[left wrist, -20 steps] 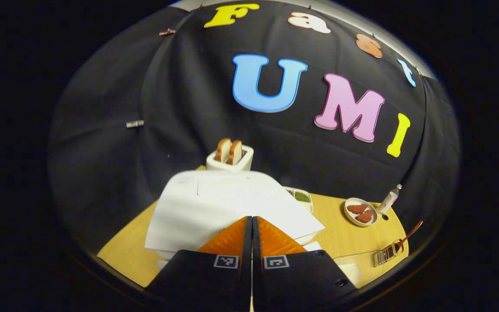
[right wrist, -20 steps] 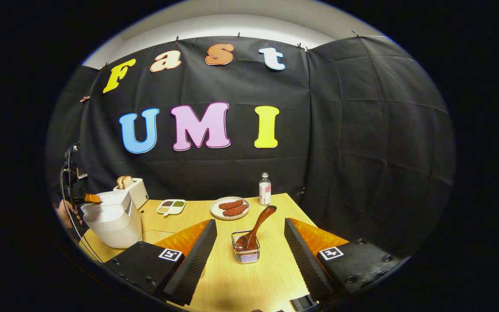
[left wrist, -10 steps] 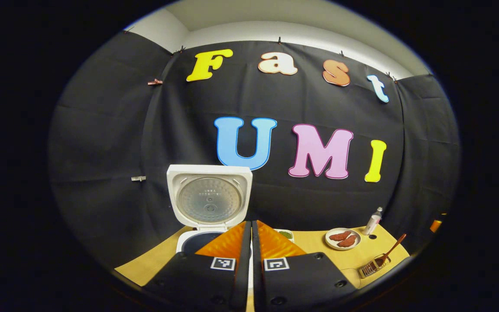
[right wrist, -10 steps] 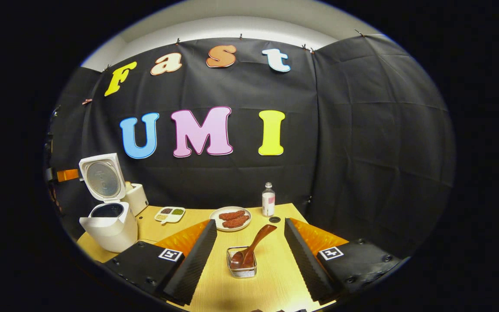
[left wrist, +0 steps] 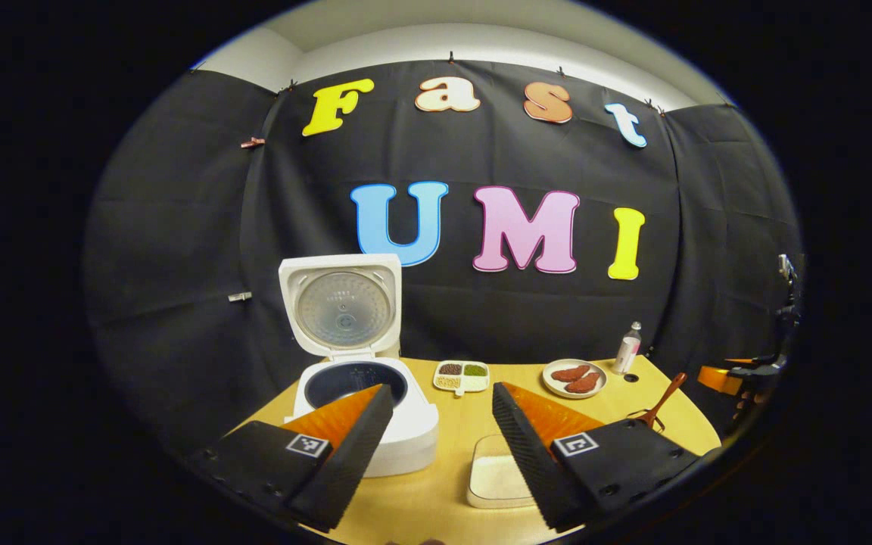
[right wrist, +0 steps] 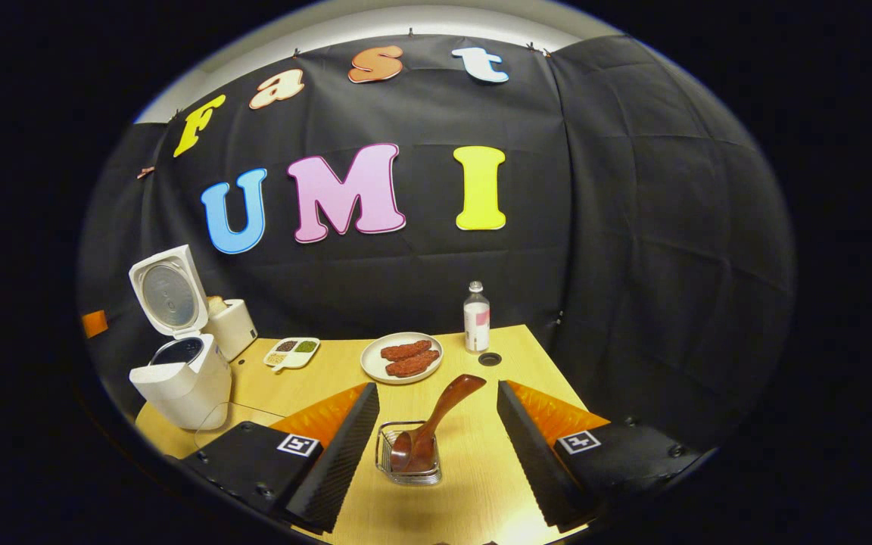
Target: Close the left gripper, press the button to open the rice cooker; take a wooden spoon from the chopstick holder with the right hand, scoop a spoonful of rice and pour it into the rice cooker, then put the wooden spoon back into the chopstick holder.
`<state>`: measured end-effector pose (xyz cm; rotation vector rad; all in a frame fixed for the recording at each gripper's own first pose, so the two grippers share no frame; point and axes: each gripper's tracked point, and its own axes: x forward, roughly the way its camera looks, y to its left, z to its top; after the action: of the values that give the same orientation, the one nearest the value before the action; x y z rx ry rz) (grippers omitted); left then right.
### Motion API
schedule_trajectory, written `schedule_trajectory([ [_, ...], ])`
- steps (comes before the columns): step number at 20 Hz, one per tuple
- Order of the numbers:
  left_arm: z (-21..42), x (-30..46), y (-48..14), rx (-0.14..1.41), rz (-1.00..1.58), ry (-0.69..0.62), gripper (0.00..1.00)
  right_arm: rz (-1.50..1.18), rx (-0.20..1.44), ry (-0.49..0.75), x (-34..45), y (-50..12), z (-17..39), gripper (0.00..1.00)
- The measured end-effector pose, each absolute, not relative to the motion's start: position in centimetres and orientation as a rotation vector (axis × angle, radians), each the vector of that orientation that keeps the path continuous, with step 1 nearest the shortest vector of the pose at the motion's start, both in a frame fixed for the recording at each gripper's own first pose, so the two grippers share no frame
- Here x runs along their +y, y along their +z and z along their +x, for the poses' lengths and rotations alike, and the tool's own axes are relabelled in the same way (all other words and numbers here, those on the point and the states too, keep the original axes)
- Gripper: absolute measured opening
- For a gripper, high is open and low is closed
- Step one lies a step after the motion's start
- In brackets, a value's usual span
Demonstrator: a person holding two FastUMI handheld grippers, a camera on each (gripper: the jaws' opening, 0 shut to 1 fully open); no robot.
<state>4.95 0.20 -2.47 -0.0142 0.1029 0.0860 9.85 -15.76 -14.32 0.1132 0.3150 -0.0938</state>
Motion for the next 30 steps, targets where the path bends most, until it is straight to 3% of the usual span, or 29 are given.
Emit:
schedule_trajectory([
  [2,4.2,-0.7,-3.3,0.126,-0.022,0.102,0.99,0.117,0.359,-0.102,-16.9,-16.7,10.4,0.99],
  [10,1.5,-3.2,-7.0,0.23,-0.03,0.154,0.99,0.307,0.458,-0.082,-16.6,-23.3,14.2,0.99],
  [19,2.3,-8.5,-8.7,0.276,-0.056,0.083,0.97,0.509,0.564,-0.081,-15.0,-27.3,20.6,0.95],
  [20,2.2,-8.4,-8.6,0.274,-0.051,0.084,0.97,0.523,0.566,-0.082,-14.9,-27.3,20.8,0.92],
  [21,2.2,-8.3,-8.6,0.273,-0.052,0.087,0.97,0.53,0.565,-0.082,-14.9,-27.2,21.0,0.67],
  [22,2.0,-8.4,-8.7,0.276,-0.059,0.087,0.97,0.527,0.564,-0.082,-15.0,-27.3,21.0,0.57],
  [23,1.8,-8.3,-9.0,0.282,-0.068,0.088,0.97,0.515,0.563,-0.091,-15.3,-27.1,21.2,0.36],
  [24,1.6,-8.1,-9.3,0.288,-0.074,0.091,0.97,0.511,0.566,-0.087,-15.5,-26.8,21.0,0.24],
  [26,1.1,-7.8,-10.0,0.304,-0.088,0.103,0.97,0.519,0.588,-0.062,-14.7,-26.5,20.3,0.3],
  [27,0.9,-7.6,-10.2,0.31,-0.1,0.107,0.97,0.526,0.594,-0.053,-14.6,-26.6,20.4,0.23],
  [29,0.3,-7.3,-10.7,0.309,-0.13,0.108,0.97,0.517,0.584,-0.04,-14.5,-25.2,19.8,0.27],
  [30,0.1,-7.0,-11.0,0.308,-0.141,0.108,0.97,0.507,0.575,-0.033,-14.5,-24.4,19.6,0.19],
])
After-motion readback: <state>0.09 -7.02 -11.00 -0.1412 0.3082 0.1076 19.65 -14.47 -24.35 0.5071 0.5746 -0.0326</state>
